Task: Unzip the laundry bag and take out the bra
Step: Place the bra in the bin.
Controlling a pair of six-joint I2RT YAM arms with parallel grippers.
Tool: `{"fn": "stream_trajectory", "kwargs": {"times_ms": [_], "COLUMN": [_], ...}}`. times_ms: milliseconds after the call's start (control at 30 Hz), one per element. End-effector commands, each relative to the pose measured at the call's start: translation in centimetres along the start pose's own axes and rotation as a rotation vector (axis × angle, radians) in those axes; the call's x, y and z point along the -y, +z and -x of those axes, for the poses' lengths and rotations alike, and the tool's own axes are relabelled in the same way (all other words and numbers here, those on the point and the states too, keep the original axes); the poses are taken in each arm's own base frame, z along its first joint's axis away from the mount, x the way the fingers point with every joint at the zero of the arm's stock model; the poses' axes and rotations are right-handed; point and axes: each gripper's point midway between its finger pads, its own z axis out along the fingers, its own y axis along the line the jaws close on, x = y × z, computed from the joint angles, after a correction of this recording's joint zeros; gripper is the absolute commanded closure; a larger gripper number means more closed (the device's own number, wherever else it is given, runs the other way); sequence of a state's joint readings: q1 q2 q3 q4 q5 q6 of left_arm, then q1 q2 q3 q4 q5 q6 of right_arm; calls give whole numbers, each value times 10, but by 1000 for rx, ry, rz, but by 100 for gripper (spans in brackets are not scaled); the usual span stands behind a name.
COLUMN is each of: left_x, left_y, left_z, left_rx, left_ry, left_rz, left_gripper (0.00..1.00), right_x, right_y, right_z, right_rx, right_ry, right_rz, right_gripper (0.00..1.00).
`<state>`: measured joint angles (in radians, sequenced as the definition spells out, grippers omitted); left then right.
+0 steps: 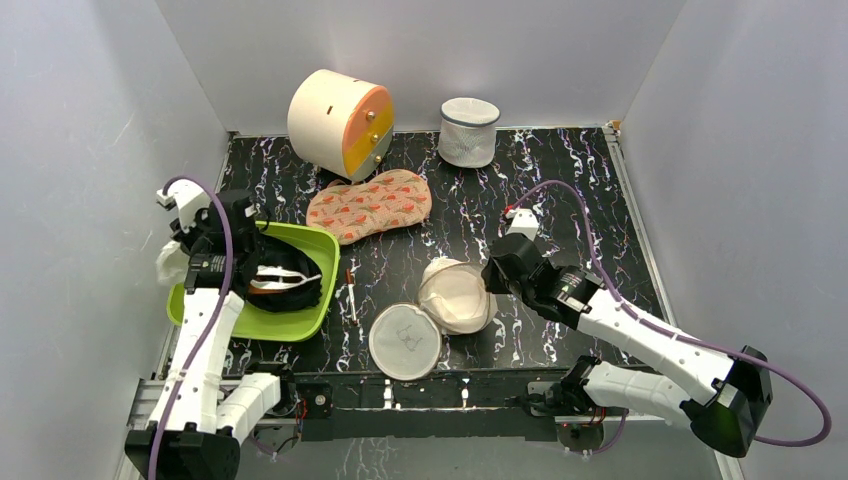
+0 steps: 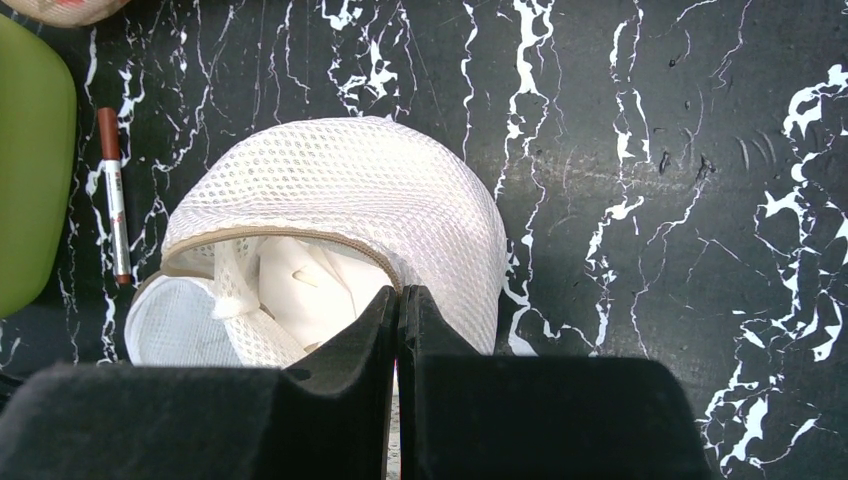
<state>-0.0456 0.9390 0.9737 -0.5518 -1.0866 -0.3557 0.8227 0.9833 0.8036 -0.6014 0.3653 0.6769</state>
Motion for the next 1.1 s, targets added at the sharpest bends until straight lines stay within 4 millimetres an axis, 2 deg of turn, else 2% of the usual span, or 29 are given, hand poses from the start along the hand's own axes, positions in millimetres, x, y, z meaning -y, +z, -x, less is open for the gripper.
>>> {"fn": "stream_trajectory", "kwargs": {"times_ms": [0,67,133,267,333,400,533,700,867,900,1000,1067], "left_x": [-36,-32,-14,29,41,49,58,51,63,64,64,63], "left_y": [-7,-6,-4,-7,-8,-7,3,30,39,40,44,45], "left_z": [32,29,20,-18,-35,-44,-59,-92,-104,-104,-102,-99], "left_rx": [103,97,66,-104,-171,-197,-251,-358,-374,-378,-371,-361], "left_ry": [-68,-71,-61,-52,-50,-47,-35,-82,-96,-102,-118,-124], "left_rz": [126,93,7,-171,-198,-218,-217,-136,-137,-133,-117,-116], "left_gripper": [100,100,100,100,100,100,100,100,99,96,81,58], "right_x": [-15,-15,-17,-20,-21,-21,-20,-19,-21,-21,-22,-23], "right_y": [-7,-7,-7,-5,-6,-6,-7,-6,-6,-5,-4,-4], "right_z": [25,26,26,25,25,25,25,26,25,25,24,25], "right_rx": [61,67,70,67,65,64,66,65,63,63,61,60], "right_ry": [-7,-6,-2,9,14,19,19,17,18,18,18,17], "right_rz": [47,53,60,73,76,79,76,69,75,77,81,81], "right_gripper": [100,100,100,100,100,100,100,100,100,100,100,100]}}
